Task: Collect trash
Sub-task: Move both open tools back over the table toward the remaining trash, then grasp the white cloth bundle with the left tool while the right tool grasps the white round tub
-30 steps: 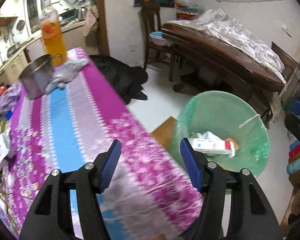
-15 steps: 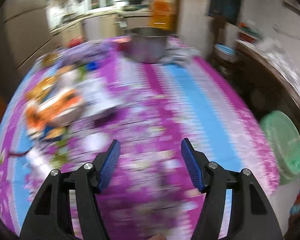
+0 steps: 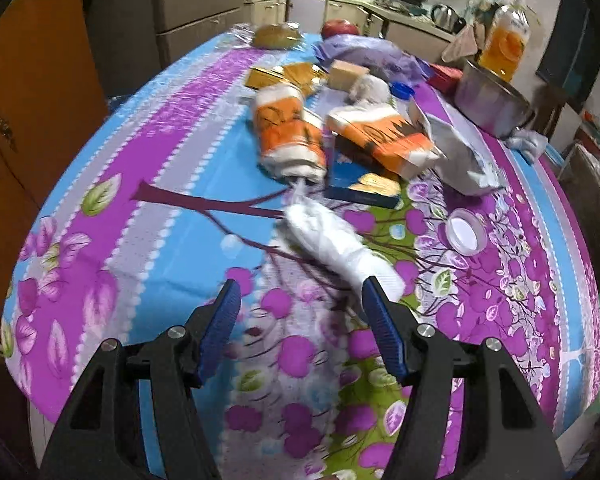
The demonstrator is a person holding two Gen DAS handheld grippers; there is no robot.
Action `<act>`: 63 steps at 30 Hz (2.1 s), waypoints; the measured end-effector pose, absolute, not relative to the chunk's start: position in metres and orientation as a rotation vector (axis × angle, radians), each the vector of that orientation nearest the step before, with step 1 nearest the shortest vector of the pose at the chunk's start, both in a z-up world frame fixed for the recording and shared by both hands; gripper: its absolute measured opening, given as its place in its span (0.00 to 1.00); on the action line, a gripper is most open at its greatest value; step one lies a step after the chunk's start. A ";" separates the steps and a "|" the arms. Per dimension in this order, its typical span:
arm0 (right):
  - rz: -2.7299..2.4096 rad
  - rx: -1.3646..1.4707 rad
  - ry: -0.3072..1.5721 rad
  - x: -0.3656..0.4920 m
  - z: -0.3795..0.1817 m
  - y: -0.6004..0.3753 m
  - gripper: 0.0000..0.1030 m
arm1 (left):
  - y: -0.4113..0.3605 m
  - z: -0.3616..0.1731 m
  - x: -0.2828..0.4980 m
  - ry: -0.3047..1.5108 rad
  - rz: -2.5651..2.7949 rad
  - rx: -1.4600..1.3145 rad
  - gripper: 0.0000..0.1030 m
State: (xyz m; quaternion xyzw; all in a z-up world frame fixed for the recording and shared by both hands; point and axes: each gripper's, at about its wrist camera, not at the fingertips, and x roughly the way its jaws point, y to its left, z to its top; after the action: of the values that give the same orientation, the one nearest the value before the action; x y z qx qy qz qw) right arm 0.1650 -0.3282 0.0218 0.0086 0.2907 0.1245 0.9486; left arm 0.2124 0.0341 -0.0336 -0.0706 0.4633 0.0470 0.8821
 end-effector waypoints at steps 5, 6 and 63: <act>0.323 0.023 0.623 0.181 0.012 -0.305 0.82 | 0.024 -0.038 0.234 0.956 0.109 -0.122 0.60; 0.340 0.028 0.631 0.184 0.010 -0.300 0.82 | 0.024 -0.040 0.237 0.956 0.111 -0.115 0.60; 0.489 -0.060 0.802 0.292 -0.047 -0.155 0.40 | -0.002 -0.048 0.230 0.841 -0.433 0.364 0.19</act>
State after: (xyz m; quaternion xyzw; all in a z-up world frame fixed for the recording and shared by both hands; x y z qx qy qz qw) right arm 0.2919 -0.1554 -0.0470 -0.0290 0.3864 0.2356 0.8913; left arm 0.2300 -0.0016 -0.0480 0.1744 0.4028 -0.2073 0.8743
